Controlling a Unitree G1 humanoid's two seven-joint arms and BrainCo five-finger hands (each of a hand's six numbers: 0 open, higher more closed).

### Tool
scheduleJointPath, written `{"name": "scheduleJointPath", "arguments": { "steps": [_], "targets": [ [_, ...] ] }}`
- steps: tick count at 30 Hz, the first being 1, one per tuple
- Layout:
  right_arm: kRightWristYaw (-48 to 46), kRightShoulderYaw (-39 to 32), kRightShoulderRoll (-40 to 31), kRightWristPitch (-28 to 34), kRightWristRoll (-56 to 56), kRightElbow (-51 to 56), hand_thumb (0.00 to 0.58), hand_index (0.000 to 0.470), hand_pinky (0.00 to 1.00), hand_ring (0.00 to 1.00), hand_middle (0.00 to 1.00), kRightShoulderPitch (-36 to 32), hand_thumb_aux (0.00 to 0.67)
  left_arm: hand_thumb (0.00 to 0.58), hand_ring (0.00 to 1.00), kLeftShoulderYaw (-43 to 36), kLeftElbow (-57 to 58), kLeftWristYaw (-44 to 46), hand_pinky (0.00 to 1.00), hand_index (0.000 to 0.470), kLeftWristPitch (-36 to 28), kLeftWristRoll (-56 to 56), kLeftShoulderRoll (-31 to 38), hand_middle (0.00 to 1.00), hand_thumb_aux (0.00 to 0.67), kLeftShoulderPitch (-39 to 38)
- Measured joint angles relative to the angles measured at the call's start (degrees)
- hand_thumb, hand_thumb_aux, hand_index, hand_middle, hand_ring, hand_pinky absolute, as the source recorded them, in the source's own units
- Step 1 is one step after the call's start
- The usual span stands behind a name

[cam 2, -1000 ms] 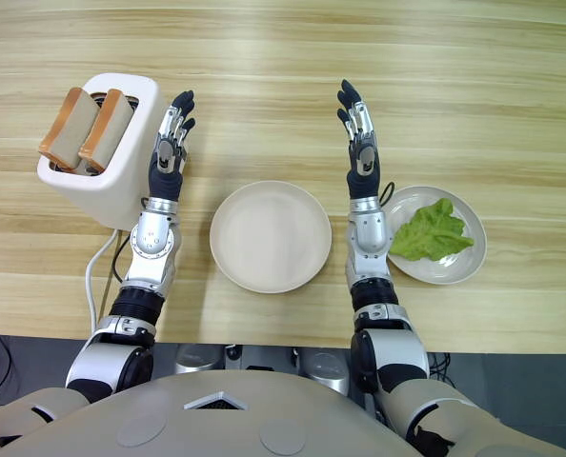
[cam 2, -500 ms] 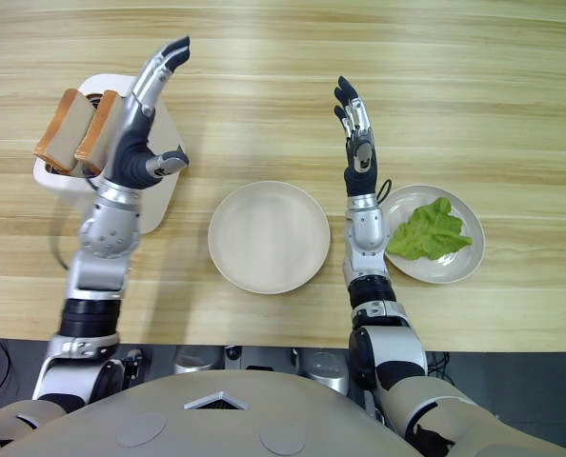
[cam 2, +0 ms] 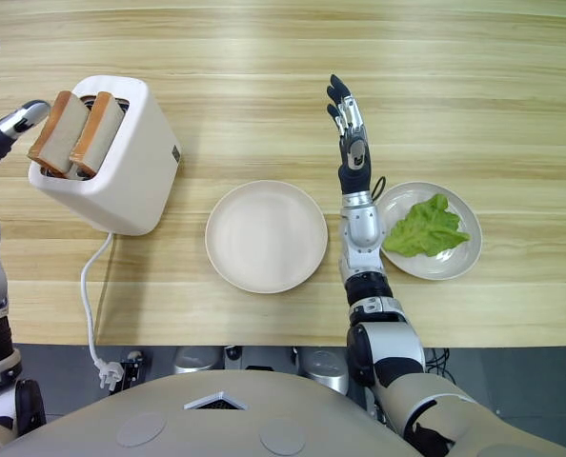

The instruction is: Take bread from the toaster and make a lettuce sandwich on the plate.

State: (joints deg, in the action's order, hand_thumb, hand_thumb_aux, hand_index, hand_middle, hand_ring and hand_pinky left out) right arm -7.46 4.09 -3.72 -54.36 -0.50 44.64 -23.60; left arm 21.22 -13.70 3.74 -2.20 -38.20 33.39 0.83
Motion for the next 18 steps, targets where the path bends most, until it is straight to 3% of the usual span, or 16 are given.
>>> {"name": "scheduleJointPath", "arguments": {
  "steps": [12, 14, 15, 16, 18],
  "targets": [
    [0.13, -0.31, -0.03, -0.38, 0.10, 0.88, 0.000, 0.000, 0.00, 0.00, 0.00, -0.40, 0.000, 0.000, 0.00, -2.98, 6.50, -2.83, 0.00, 0.000, -0.74, 0.19, 1.79, 0.00, 0.000, -1.54],
    [0.12, -0.32, -0.02, -0.43, 0.10, 0.98, 0.000, 0.000, 0.00, 0.00, 0.00, -0.44, 0.000, 0.220, 0.00, -2.99, 6.50, -3.05, 0.00, 0.097, -0.98, 0.23, 1.93, 0.00, 0.142, -1.54],
    [0.12, -0.32, -0.02, -0.44, 0.10, 1.04, 0.000, 0.000, 0.00, 0.00, 0.00, -0.46, 0.000, 0.454, 0.00, -2.99, 6.50, -3.11, 0.00, 0.245, -1.11, 0.23, 1.94, 0.00, 0.357, -1.54],
    [0.12, -0.33, -0.02, -0.48, 0.10, 1.07, 0.000, 0.000, 0.00, 0.00, 0.00, -0.47, 0.000, 0.516, 0.00, -3.01, 6.50, -3.11, 0.00, 0.307, -1.27, 0.23, 1.95, 0.00, 0.447, -1.55],
    [0.12, -0.33, -0.02, -0.67, 0.11, 1.07, 0.000, 0.000, 0.00, 0.00, 0.00, -0.47, 0.000, 0.571, 0.00, -3.33, 6.50, -3.10, 0.00, 0.404, -1.49, 0.19, 2.12, 0.00, 0.589, -1.54]
  ]
}}
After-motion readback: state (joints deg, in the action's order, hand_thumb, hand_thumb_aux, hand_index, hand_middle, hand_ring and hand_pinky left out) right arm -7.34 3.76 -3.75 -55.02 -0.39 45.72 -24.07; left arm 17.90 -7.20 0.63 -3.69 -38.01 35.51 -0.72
